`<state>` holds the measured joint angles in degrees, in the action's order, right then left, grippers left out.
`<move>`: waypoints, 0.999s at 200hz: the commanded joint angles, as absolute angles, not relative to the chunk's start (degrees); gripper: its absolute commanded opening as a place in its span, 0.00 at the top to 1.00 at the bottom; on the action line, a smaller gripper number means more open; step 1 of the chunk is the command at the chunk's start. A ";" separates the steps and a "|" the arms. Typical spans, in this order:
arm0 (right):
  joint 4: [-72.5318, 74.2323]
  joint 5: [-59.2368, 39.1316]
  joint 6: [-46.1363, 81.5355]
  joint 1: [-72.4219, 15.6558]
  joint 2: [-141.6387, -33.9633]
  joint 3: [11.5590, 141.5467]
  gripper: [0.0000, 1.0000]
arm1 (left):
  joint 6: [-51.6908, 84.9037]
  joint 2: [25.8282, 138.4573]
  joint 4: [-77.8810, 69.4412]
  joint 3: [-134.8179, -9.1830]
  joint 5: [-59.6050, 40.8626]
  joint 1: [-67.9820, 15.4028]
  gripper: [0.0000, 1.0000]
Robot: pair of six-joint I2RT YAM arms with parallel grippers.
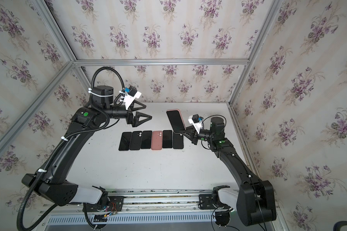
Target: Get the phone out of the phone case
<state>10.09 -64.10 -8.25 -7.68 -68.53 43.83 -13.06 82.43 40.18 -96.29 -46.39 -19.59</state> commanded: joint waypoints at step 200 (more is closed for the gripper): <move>-0.88 -68.29 -22.21 -17.14 -71.72 47.59 1.00 | -26.58 87.09 45.04 -92.91 -58.45 -25.14 0.66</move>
